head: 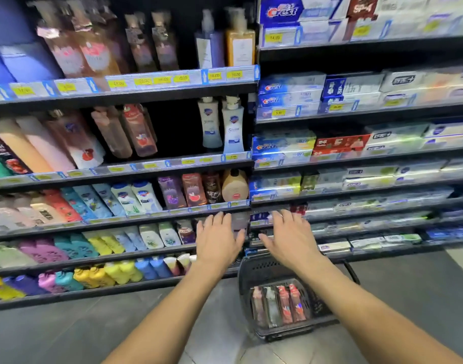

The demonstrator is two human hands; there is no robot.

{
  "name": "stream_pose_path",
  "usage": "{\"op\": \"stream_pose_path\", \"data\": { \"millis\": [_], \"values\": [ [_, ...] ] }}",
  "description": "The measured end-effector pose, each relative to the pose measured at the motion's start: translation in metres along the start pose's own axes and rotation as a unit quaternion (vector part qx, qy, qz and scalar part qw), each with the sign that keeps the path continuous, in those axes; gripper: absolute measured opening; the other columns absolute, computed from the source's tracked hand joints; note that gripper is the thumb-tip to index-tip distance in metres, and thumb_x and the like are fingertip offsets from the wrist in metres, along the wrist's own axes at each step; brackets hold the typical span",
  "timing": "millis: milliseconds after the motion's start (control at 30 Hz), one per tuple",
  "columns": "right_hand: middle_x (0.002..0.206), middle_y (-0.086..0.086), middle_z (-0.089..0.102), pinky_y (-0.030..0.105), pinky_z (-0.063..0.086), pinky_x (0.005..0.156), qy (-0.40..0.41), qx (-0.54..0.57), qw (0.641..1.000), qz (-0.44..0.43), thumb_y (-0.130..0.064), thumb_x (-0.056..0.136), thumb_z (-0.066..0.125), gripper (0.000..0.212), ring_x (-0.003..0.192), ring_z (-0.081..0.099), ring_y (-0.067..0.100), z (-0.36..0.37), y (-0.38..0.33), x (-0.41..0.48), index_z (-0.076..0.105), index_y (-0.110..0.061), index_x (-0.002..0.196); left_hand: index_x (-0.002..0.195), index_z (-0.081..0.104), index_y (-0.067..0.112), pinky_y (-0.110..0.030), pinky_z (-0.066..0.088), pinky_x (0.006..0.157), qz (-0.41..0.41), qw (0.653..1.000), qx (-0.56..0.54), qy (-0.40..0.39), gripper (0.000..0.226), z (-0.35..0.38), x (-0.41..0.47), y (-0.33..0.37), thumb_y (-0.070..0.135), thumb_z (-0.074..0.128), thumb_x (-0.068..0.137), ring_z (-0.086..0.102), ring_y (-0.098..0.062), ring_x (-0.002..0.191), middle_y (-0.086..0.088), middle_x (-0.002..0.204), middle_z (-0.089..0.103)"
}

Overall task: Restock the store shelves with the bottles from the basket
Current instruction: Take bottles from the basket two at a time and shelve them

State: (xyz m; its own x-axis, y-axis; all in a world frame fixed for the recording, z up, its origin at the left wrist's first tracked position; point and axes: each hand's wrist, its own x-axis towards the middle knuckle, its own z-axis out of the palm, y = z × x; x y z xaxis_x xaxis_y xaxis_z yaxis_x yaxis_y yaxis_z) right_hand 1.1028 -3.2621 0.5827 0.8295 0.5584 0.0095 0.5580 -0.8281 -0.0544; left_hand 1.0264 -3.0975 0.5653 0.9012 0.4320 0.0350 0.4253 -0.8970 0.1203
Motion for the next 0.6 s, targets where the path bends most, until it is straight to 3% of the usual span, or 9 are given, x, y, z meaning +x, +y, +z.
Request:
{"op": "stream_pose_path", "data": {
  "millis": [300,600],
  "values": [
    [0.150,0.013,0.046,0.048,0.041,0.109,-0.034,0.003,0.999,-0.003,-0.059,0.099,0.042,0.070,0.136,0.042,0.034,0.007,0.137,0.007,0.036,-0.012,0.150,0.143,0.047,0.019,-0.045,0.033,0.111,-0.015,1.000,0.009,-0.015,0.063,0.032,0.028,0.132,0.059,0.040,0.096,0.045,-0.026,0.135,-0.002,0.147,0.051],
    [0.147,0.013,0.047,0.050,0.039,0.110,-0.097,-0.003,0.995,-0.019,-0.058,0.099,0.045,0.068,0.134,0.045,0.034,0.035,0.172,0.040,0.038,-0.012,0.148,0.142,0.048,0.020,-0.047,0.032,0.113,-0.035,0.997,0.000,-0.066,0.061,0.071,0.050,0.163,0.059,0.039,0.096,0.043,-0.026,0.137,-0.002,0.148,0.050]
  ]
}}
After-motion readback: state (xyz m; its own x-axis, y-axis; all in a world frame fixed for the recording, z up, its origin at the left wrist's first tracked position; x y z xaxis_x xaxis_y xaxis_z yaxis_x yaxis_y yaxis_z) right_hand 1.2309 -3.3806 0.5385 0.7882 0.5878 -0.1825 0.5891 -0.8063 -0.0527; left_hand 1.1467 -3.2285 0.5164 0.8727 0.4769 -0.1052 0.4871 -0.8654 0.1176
